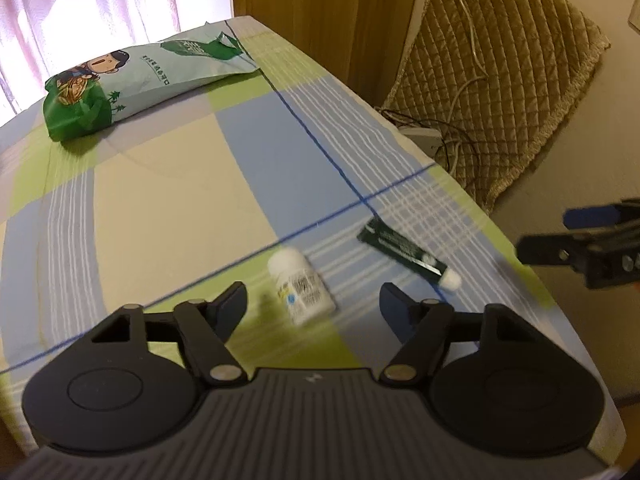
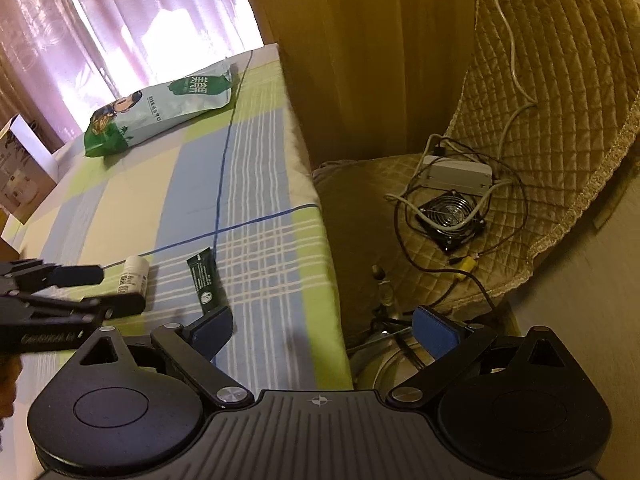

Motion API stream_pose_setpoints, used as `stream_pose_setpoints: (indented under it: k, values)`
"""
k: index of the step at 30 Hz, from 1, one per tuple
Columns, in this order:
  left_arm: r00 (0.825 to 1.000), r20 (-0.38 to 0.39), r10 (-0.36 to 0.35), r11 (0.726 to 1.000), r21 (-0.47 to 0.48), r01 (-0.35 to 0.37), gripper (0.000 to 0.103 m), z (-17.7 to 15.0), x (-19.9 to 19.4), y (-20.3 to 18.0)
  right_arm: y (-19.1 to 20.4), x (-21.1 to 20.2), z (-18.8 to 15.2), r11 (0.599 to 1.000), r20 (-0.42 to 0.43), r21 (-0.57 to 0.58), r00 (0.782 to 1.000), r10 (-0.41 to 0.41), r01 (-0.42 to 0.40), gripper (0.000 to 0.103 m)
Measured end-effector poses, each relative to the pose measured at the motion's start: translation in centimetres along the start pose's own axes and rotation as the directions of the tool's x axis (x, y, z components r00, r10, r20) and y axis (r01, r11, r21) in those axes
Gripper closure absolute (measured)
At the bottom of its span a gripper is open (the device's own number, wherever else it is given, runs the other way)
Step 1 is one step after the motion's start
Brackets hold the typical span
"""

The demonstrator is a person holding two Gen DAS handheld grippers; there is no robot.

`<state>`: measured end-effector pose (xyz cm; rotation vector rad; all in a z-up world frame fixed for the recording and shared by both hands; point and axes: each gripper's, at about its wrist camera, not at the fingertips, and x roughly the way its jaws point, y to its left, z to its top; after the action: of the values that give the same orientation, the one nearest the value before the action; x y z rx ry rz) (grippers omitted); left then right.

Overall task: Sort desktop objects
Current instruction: 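Grasp the white pill bottle with the left tool while the right tool grasps the dark green tube, then carry the pill bottle and green tube in both tools over the box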

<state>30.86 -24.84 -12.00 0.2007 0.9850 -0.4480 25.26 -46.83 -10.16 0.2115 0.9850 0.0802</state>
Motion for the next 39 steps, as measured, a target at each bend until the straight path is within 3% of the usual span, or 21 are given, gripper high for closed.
stream_pose_setpoints:
  k: [2,4,6,11,12,13,14,20,22,26,27,28,32,39]
  values:
    - [1.000,-0.005,0.001,1.000,-0.003,-0.001,0.048,0.1,0.8,0.3,0.0,0.0,0.0,1.000,0.000,-0.007,1.000,0.005,-0.005,0.002]
    - [1.000,-0.018,-0.005,1.000,-0.008,0.005,0.073,0.1,1.6,0.7,0.3,0.0,0.0,1.000,0.004,-0.023,1.000,0.018,-0.018,0.002]
    - [1.000,-0.023,-0.017,1.000,-0.013,0.017,0.080,-0.3,1.9,1.3,0.8,0.0,0.0,0.998,0.006,-0.047,0.999,0.035,-0.035,0.002]
    - [1.000,-0.017,0.001,1.000,0.000,-0.001,0.081,-1.3,0.9,2.7,2.9,0.5,-0.1,0.986,0.008,-0.147,0.997,0.081,-0.079,0.002]
    - [1.000,-0.016,0.001,1.000,-0.004,-0.001,0.081,-1.6,0.5,3.0,3.6,0.8,-0.1,0.980,0.004,-0.179,0.996,0.092,-0.090,0.005]
    - [1.000,-0.015,0.002,1.000,-0.010,-0.002,0.081,-1.8,0.1,3.3,4.1,1.1,-0.1,0.974,0.001,-0.205,0.995,0.100,-0.098,0.022]
    - [1.000,-0.011,0.004,1.000,-0.018,-0.004,0.081,-2.0,-0.5,3.7,4.7,1.5,-0.1,0.966,-0.009,-0.233,0.993,0.114,-0.113,0.029]
    - [1.000,0.006,0.029,0.998,-0.055,-0.029,0.081,-3.4,-3.6,5.3,7.4,4.4,0.2,0.935,-0.037,-0.328,0.990,0.133,-0.137,0.032]
    - [0.999,0.009,0.034,0.997,-0.068,-0.033,0.081,-3.8,-4.4,5.6,8.2,5.3,0.3,0.924,-0.048,-0.359,0.991,0.125,-0.134,0.054]
    - [0.999,0.007,0.046,0.995,-0.086,-0.045,0.081,-4.8,-5.6,6.0,9.2,6.5,0.0,0.906,-0.060,-0.408,0.994,0.096,-0.112,0.058]
    - [0.999,0.006,0.049,0.995,-0.090,-0.048,0.081,-5.0,-5.9,6.1,9.5,6.5,-0.3,0.897,-0.051,-0.431,0.995,0.081,-0.095,0.066]
    - [0.999,0.005,0.051,0.994,-0.095,-0.051,0.081,-5.3,-6.1,6.2,9.7,6.5,-0.5,0.888,-0.042,-0.454,0.997,0.066,-0.078,0.084]
    - [0.999,0.001,0.052,0.992,-0.111,-0.052,0.081,-6.5,-7.1,6.3,10.4,6.0,-1.5,0.871,-0.055,-0.484,0.996,0.063,-0.082,0.084]
    - [0.999,0.015,0.053,0.989,-0.137,-0.050,0.081,-8.3,-9.5,6.6,11.0,3.6,-2.1,0.915,-0.083,-0.346,0.978,0.193,-0.209,0.084]
